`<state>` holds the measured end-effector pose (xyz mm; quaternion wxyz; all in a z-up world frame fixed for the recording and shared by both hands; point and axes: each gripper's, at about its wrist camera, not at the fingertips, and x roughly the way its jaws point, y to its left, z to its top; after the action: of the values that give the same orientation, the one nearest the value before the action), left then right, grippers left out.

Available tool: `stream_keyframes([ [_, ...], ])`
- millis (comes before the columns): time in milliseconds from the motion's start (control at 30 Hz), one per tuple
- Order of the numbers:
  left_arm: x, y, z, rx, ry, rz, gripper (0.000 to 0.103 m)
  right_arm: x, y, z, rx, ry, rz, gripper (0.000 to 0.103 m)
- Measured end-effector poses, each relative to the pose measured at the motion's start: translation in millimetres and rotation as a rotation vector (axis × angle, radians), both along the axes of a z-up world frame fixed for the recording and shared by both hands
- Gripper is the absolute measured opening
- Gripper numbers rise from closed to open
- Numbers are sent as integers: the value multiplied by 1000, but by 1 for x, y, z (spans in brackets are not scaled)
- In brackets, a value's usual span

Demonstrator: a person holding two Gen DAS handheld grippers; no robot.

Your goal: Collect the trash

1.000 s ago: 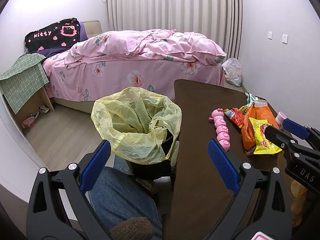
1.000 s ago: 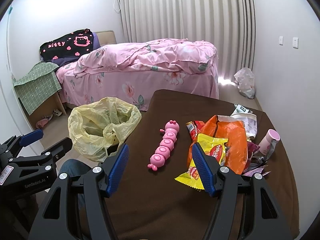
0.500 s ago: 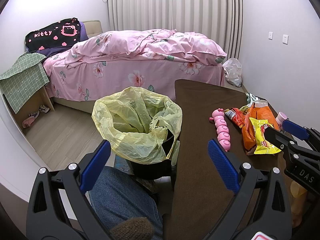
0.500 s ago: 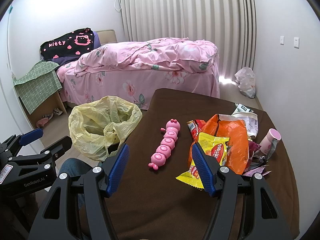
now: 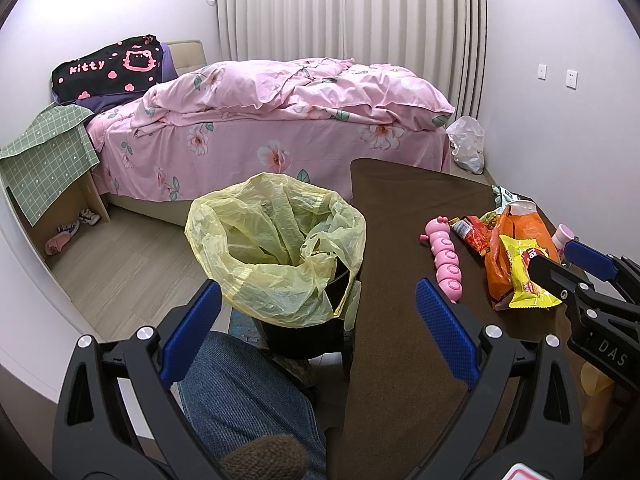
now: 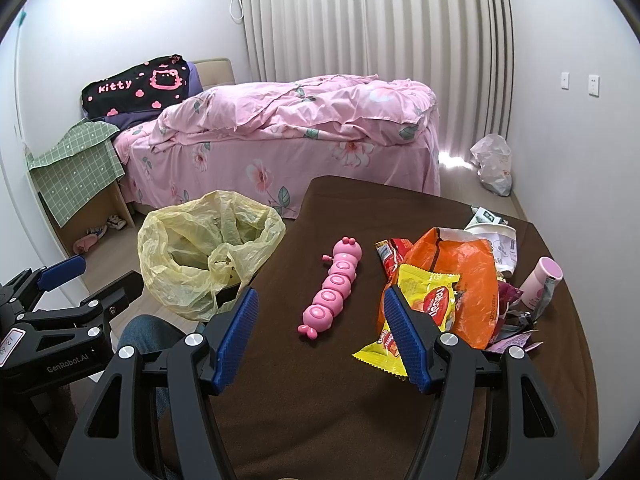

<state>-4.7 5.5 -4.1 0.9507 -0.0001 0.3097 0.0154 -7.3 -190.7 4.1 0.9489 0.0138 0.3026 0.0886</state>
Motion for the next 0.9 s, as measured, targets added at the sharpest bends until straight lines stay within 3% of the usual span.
stream_keyframes([
  [900,0,1,0,0,0,-11,93,0,-12,-3,-22,-15,-25,62],
])
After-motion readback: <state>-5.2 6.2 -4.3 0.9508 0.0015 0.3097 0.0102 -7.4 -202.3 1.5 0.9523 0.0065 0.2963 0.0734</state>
